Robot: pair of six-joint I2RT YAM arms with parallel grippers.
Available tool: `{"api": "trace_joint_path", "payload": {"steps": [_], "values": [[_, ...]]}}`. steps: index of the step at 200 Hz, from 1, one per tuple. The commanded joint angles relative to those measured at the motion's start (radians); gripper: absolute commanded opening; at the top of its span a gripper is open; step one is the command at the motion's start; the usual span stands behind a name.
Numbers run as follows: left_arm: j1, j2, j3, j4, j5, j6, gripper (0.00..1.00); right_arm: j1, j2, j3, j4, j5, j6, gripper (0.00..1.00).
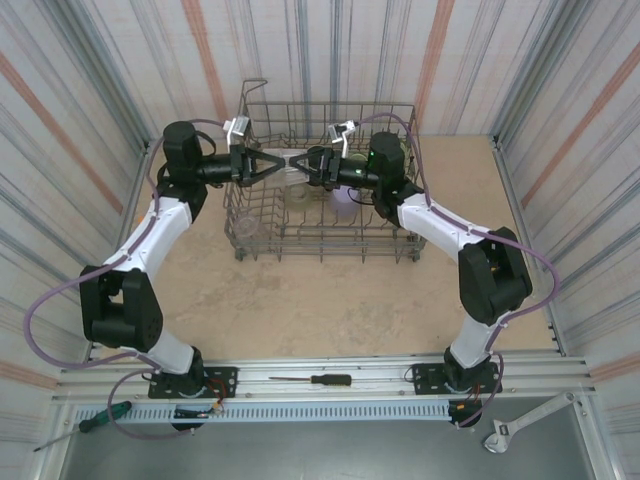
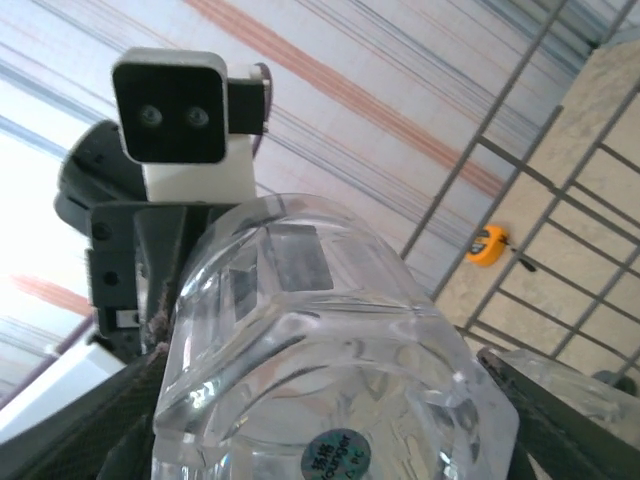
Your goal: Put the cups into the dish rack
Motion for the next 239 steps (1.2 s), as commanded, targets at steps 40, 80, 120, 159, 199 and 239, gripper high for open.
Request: {"api": "trace_joint_path", "payload": {"steps": [40, 80, 120, 159, 199, 239], "values": [[-0.011, 0.006, 0.005, -0.008, -0.010, -0.001, 0.01, 0.016, 0.008, 0.015, 0.081, -0.026, 0.013, 0.33], [-0.011, -0.003, 0.010, -0.020, -0.017, 0.007, 0.02, 0.013, 0.007, 0.014, 0.084, -0.030, 0.013, 0.19], [0.004, -0.014, 0.038, -0.106, -0.023, 0.060, 0.15, 0.006, 0.002, 0.019, 0.078, -0.025, 0.016, 0.06], [0.068, -0.028, 0.032, -0.098, -0.051, 0.034, 0.25, -0.001, -0.004, 0.023, 0.121, -0.009, 0.084, 0.00], [0.098, -0.041, 0.035, -0.078, -0.038, 0.009, 0.34, 0.003, -0.015, 0.045, 0.087, -0.006, 0.071, 0.00], [0.099, -0.050, 0.031, -0.085, -0.045, 0.012, 0.40, 0.006, -0.022, 0.048, 0.066, 0.012, 0.061, 0.00]]}}
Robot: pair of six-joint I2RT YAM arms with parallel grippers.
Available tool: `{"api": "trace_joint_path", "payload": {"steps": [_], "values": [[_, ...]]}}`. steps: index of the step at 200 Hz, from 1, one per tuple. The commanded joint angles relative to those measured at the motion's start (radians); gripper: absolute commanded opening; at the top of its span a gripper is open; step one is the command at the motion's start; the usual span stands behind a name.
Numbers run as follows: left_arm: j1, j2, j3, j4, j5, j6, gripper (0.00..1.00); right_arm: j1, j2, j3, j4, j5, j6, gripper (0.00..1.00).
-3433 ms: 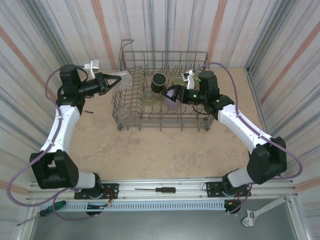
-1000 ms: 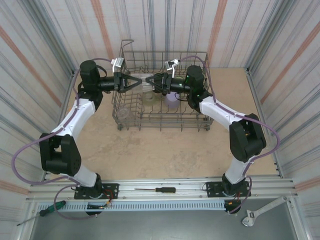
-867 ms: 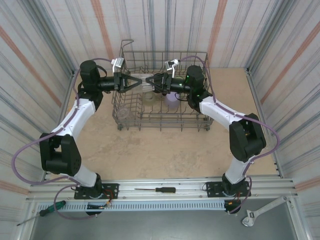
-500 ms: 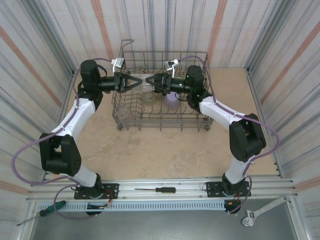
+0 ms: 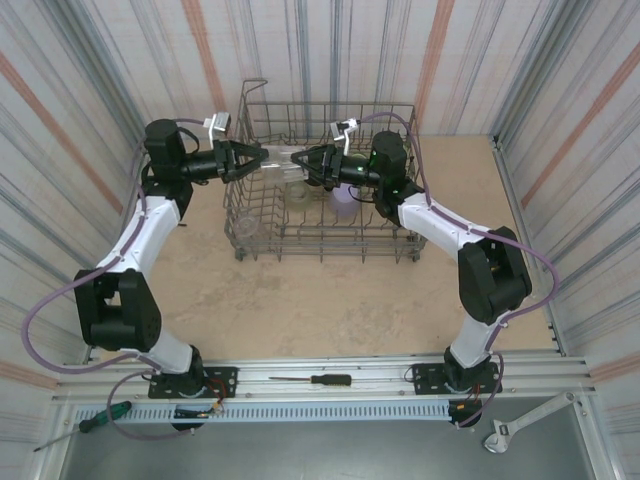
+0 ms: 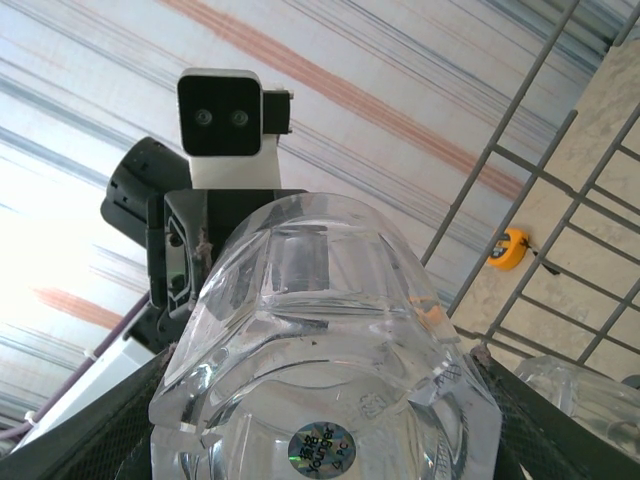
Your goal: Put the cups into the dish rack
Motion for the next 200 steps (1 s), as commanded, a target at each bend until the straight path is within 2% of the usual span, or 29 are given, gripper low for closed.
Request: {"api": "trace_joint_path", "payload": {"steps": [1, 46, 84, 200], "values": [[0.005, -0.039, 0.016, -0.008, -0.009, -0.005, 0.41, 0.012, -0.025, 0.048, 0.026, 0.005, -0.005, 0.00], [0.016, -0.048, 0.020, -0.014, -0.009, -0.010, 0.44, 0.010, -0.035, 0.050, -0.006, 0.017, -0.027, 0.00], [0.030, -0.059, 0.020, -0.026, -0.008, -0.007, 0.53, 0.006, -0.037, 0.052, -0.034, 0.026, -0.045, 0.00], [0.072, -0.101, 0.015, -0.104, -0.009, 0.054, 0.56, -0.007, -0.027, 0.076, -0.098, 0.053, -0.082, 0.00]]}}
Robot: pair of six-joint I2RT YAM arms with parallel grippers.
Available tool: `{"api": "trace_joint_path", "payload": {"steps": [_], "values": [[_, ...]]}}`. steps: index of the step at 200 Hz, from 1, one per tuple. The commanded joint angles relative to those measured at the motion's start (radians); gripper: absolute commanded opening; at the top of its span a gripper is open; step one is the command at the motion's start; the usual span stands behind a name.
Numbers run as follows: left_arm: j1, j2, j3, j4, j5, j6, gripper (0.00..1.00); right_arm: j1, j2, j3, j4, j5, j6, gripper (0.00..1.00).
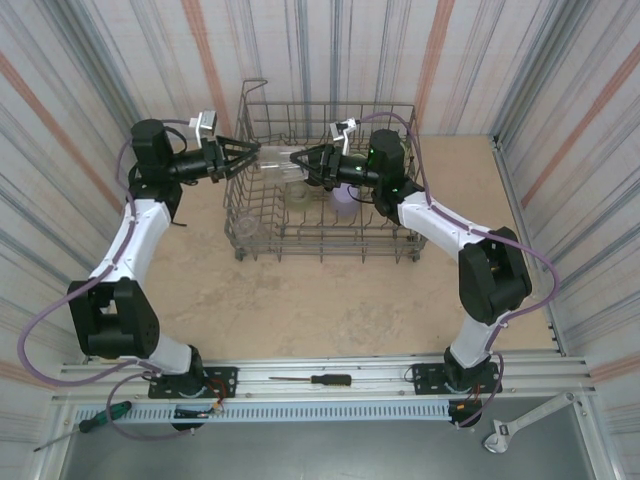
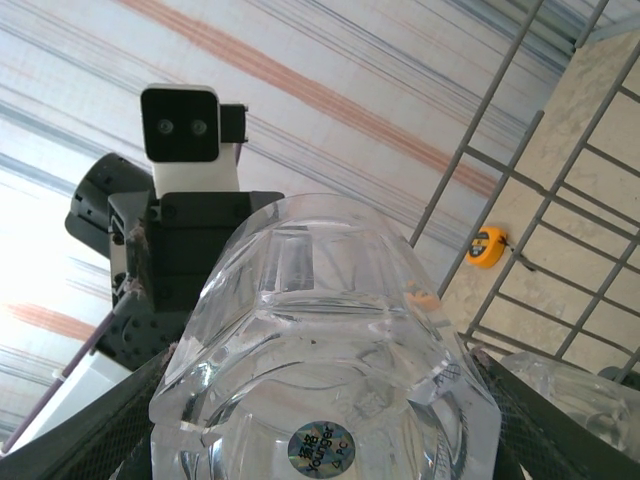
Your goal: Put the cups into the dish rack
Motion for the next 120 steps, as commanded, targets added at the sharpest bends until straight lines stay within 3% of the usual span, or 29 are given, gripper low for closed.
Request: {"api": "trace_joint_path", "payload": {"steps": [1, 120], "values": [[0.016, -0.052, 0.015, -0.041, 0.000, 0.053, 0.56, -0.009, -0.026, 0.056, -0.013, 0.019, -0.049, 0.00], [0.132, -0.150, 0.008, -0.205, -0.093, 0.159, 0.59, -0.008, -0.007, 0.141, -0.284, 0.128, -0.228, 0.00]]}}
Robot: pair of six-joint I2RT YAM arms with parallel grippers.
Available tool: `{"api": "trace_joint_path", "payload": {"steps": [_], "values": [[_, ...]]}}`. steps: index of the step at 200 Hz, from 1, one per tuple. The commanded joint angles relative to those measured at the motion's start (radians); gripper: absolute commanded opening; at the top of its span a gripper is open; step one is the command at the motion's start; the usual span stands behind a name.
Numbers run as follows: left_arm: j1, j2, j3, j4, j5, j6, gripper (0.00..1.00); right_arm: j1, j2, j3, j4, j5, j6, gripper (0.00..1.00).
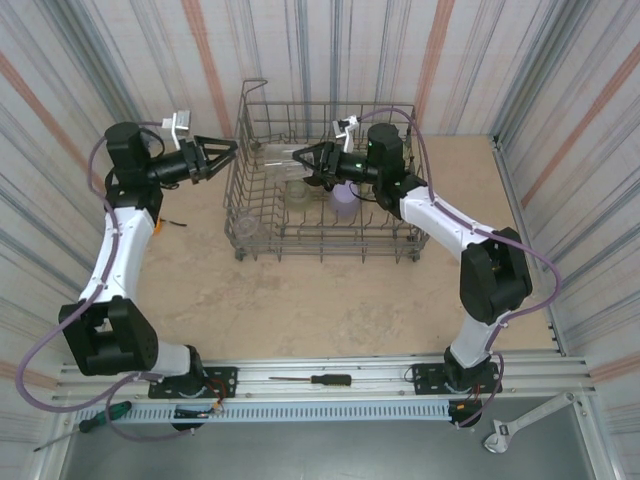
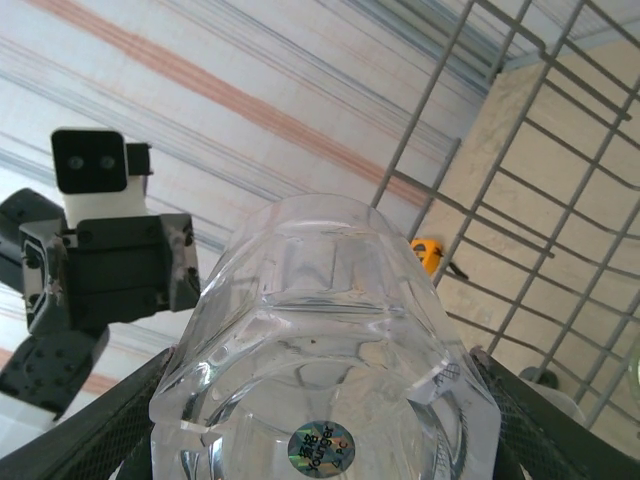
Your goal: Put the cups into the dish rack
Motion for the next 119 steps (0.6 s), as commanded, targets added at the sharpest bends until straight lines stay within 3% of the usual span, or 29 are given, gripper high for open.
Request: {"api": "trace_joint_path", "payload": {"steps": [1, 69, 119], "values": [[0.028, -0.058, 0.008, -0.064, -0.041, 0.062, 0.59, 0.003, -0.007, 0.076, -0.083, 0.046, -0.090, 0.00], [0.118, -0.084, 0.018, -0.404, -0.274, 0.277, 0.61, 0.070, 0.064, 0.279, -0.450, 0.189, -0.332, 0.00], [0.198, -0.062, -0.049, -0.442, -0.356, 0.295, 0.68, 0.131, 0.158, 0.446, -0.668, 0.322, -0.473, 0.00]]}}
